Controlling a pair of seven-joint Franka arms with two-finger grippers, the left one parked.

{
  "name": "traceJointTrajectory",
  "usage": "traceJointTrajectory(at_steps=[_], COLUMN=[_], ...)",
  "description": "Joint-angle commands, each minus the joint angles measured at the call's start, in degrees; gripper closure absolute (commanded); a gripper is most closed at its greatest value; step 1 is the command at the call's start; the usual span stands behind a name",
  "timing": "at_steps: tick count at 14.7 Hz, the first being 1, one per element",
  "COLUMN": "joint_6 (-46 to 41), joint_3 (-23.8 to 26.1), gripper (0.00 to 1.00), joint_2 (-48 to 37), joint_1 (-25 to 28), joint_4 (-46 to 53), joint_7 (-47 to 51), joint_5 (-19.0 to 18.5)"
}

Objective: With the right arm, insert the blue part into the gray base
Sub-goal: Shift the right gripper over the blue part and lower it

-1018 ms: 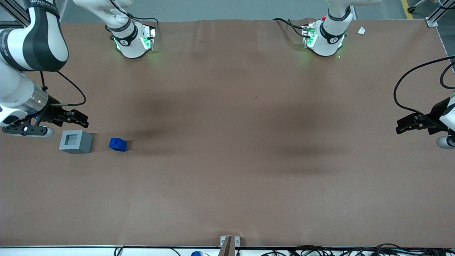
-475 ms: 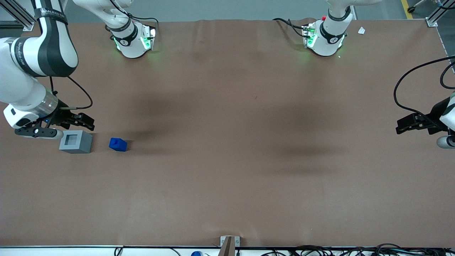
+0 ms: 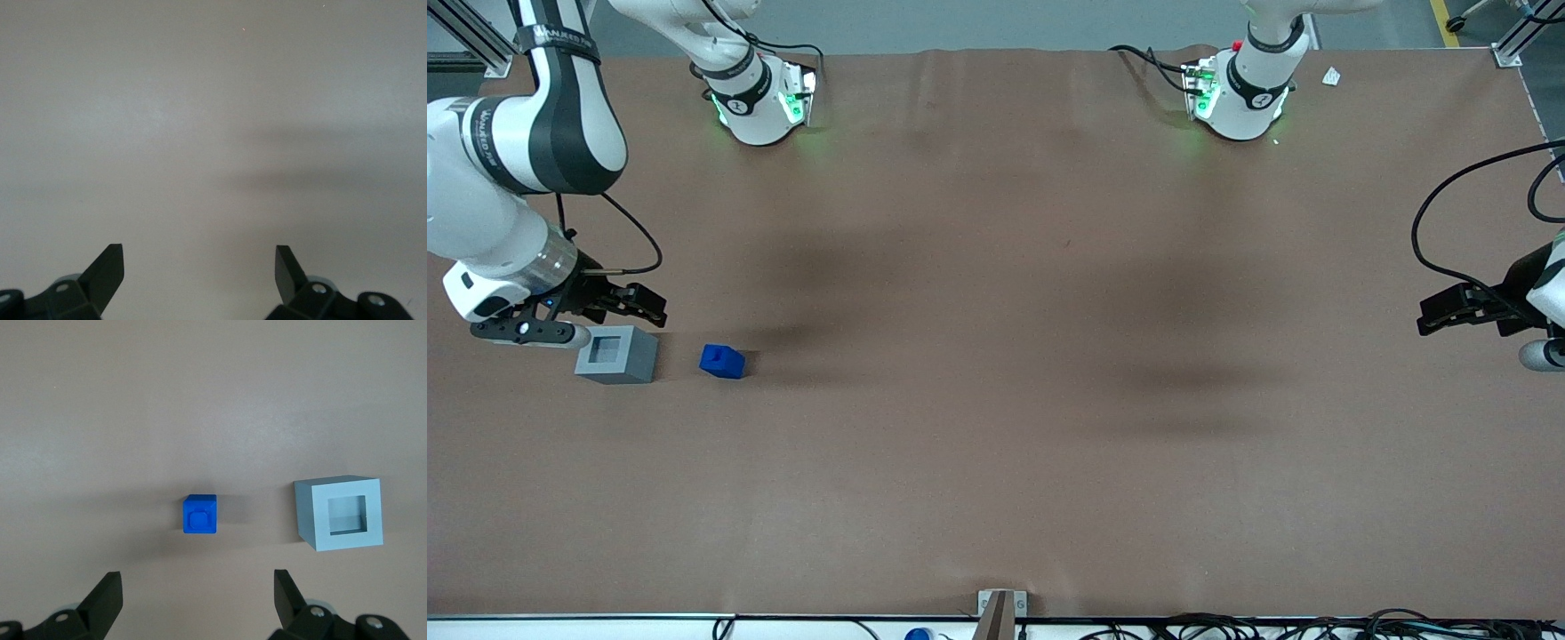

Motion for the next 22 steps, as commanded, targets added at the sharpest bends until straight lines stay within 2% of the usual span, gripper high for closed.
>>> traceJointTrajectory(at_steps=[1,16,22], joint_6=[0.77,1.55,9.28], joint_3=[0.72,0.72,0.64], gripper=[0.0,0.0,0.0], joint_2=[-1.32,0.17,3.16], joint_1=[-0.87,-1.13,-1.22], joint_4=[-1.55,-1.64,-5.15], joint_7=[-0.01,-0.1,-0.19], joint_5=[0.61,0.7,0.61])
